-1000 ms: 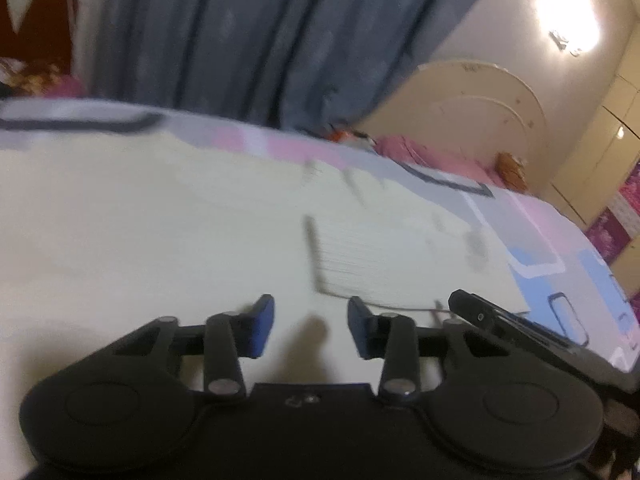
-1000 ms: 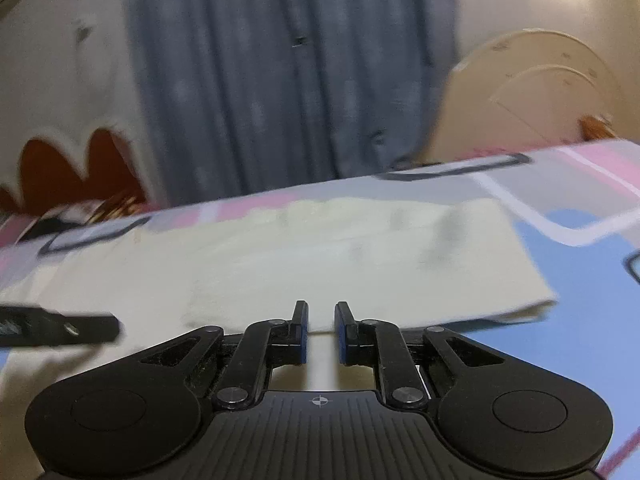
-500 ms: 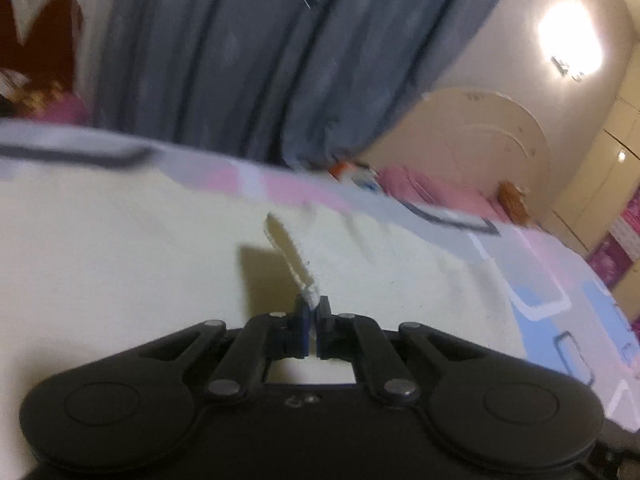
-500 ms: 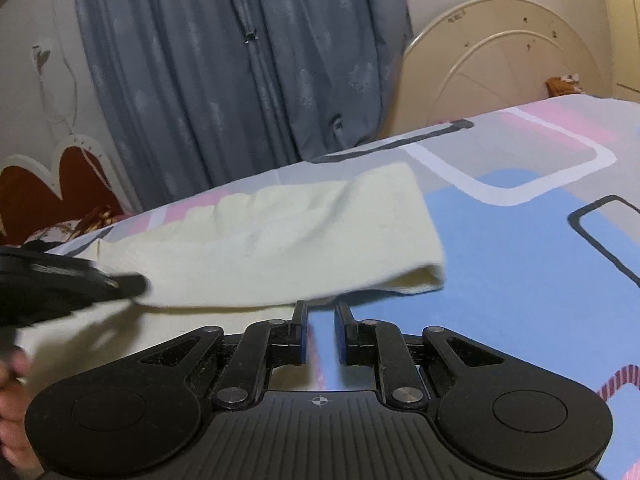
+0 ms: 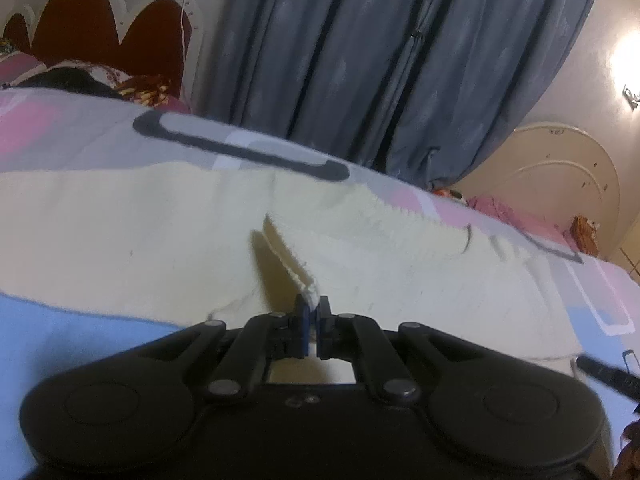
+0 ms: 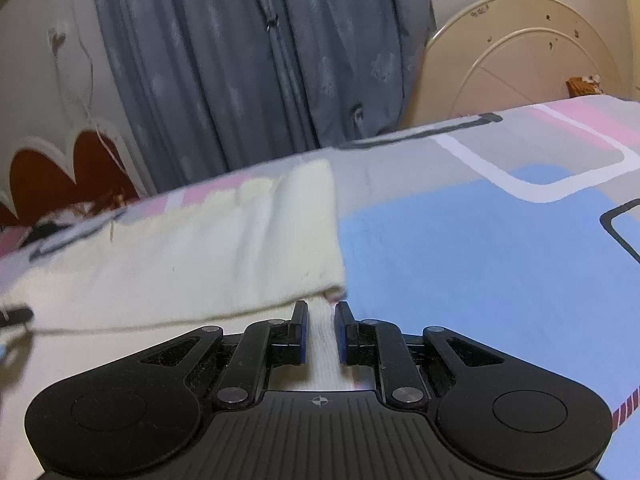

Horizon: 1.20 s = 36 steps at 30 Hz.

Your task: Fold small clothes

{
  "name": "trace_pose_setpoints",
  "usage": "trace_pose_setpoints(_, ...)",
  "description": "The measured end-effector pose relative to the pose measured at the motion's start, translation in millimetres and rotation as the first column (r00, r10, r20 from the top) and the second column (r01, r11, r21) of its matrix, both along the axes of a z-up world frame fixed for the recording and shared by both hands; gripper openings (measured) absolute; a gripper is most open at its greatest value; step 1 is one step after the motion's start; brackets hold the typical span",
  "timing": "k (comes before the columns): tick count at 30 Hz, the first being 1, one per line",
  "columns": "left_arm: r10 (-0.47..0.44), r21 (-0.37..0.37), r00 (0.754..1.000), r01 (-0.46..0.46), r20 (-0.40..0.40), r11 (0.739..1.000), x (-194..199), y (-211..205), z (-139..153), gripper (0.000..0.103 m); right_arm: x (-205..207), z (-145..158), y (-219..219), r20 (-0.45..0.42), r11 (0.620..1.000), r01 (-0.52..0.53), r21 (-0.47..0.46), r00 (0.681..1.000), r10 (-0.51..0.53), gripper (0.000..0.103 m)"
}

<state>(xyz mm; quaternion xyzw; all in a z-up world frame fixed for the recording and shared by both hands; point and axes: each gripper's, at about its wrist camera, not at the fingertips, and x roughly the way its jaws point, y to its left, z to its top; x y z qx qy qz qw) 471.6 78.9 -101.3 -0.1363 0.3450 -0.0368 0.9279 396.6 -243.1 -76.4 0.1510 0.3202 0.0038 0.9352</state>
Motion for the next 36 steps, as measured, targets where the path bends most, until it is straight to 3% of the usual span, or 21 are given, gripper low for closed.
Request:
trace_pose_setpoints(7,-0.005,0.012,1.000,0.005,-0.008,1.000,-2.8,2.5,-7.4,0.004,10.7,8.9,8.3,0.026,0.999,-0.025,-0.032,0.999,0.026,0.015)
trace_pose_setpoints(9,0.005,0.022,1.000,-0.005,-0.004,1.000,-4.9,3.8,-9.0,0.012,21.0,0.5,12.2,-0.038,0.996,-0.039,-0.074,0.999,0.036,0.015)
trace_pose_setpoints(10,0.025,0.039,1.000,-0.025,0.003,0.999,-6.8,5.4,-9.0,0.023,22.3,-2.1,11.3,-0.044,0.997,-0.039,-0.066,0.998,0.037,0.015)
trace_pose_setpoints(14,0.097,0.080,0.990,-0.106,0.102,0.991,-22.6,11.4,6.2,0.024,13.8,5.3,6.3,0.009,0.998,-0.035,-0.053,0.999,0.035,0.015)
trace_pose_setpoints(16,0.032,0.099,0.991,-0.045,0.129,0.994,-17.1,-3.0,13.2,0.027,16.8,8.3,5.9,0.036,0.998,-0.038,-0.046,0.999,0.039,0.015)
trace_pose_setpoints(18,-0.057,0.174,0.992,0.037,0.112,0.984,-1.7,-31.3,12.4,0.041,30.8,7.8,12.7,0.028,0.998,-0.056,-0.019,0.998,0.057,0.015)
trace_pose_setpoints(20,-0.113,0.202,0.988,0.091,0.103,0.975,11.5,-54.3,6.7,0.065,45.9,7.8,32.4,0.043,0.995,-0.100,-0.005,0.994,0.101,0.015)
trace_pose_setpoints(23,-0.133,0.237,0.989,0.114,0.068,0.965,29.0,-74.9,-5.9,0.064,66.7,2.7,73.3,0.053,0.972,-0.234,-0.020,0.971,0.234,0.015)
trace_pose_setpoints(26,-0.072,0.273,0.996,0.055,0.052,0.960,31.7,-58.4,-13.5,0.062,79.0,-3.5,84.0,0.049,0.948,-0.309,-0.079,0.948,0.313,0.015)
trace_pose_setpoints(28,-0.054,0.249,0.997,0.038,0.061,0.968,28.3,-41.3,-18.0,0.062,89.3,-2.6,56.3,0.050,0.972,-0.208,-0.107,0.975,0.214,0.015)
trace_pose_setpoints(30,-0.070,0.242,0.996,0.053,0.059,0.969,28.3,-39.3,-19.3,0.063,112.9,-10.1,12.8,0.006,0.996,-0.077,-0.037,0.997,0.078,0.014)
trace_pose_setpoints(32,-0.075,0.278,0.996,0.056,0.058,0.959,30.7,-45.6,-19.0,0.065,133.0,-11.4,-1.5,-0.006,0.997,-0.070,-0.038,0.998,0.070,0.007)
trace_pose_setpoints(36,-0.072,0.264,0.996,0.054,0.060,0.963,31.7,-44.0,-21.0,0.065,152.7,-10.7,-8.9,-0.018,0.994,-0.067,-0.090,0.998,0.066,0.007)
